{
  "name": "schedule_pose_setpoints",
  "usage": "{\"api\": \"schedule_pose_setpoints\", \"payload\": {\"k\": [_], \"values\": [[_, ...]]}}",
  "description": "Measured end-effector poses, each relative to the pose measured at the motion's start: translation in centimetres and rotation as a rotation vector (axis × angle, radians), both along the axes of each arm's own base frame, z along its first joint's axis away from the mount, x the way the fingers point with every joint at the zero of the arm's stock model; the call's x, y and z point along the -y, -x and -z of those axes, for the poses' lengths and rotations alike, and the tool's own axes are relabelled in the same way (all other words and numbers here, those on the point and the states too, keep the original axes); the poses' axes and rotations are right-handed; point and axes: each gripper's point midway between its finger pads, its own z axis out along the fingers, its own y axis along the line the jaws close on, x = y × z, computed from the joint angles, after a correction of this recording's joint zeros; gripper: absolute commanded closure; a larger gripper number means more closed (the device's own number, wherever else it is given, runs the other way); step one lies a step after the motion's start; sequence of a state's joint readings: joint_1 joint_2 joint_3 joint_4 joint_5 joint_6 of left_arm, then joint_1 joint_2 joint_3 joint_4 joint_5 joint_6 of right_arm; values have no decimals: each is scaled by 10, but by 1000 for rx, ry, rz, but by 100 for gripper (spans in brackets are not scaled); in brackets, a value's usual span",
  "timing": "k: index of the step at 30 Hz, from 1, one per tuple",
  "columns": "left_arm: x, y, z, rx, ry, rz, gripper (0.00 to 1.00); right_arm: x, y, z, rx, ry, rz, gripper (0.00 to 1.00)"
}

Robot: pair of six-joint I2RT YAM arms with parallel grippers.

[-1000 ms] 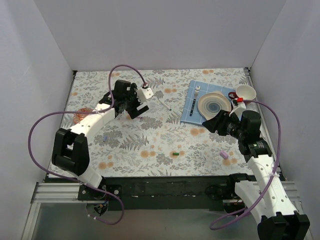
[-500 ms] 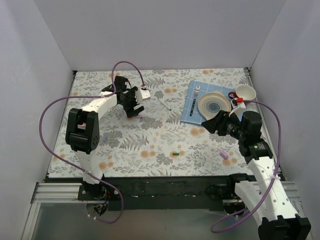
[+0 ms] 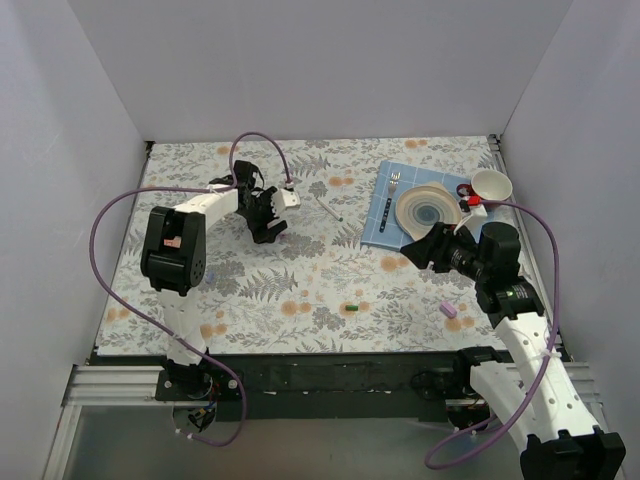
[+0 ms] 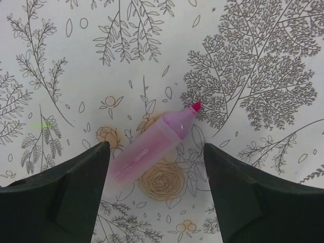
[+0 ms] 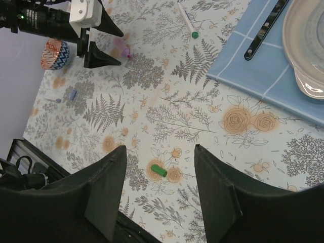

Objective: Insert the pens into the pen caps

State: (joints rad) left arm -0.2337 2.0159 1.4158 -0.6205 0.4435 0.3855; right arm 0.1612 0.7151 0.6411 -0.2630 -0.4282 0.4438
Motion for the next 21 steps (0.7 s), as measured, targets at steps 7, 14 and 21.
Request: {"api": "schedule_pose_setpoints", "payload": {"k": [7,14,21], "values": [[0,-3,0,-5,18,-1,54,-1,1,1,7,15,-8,36],[2,6,4,-17,17,8,96,-2,2,1,11,20,-15,36],[9,32,1,-63,60,-16,100,-6,2,-2,-14,-27,-5,30]]}}
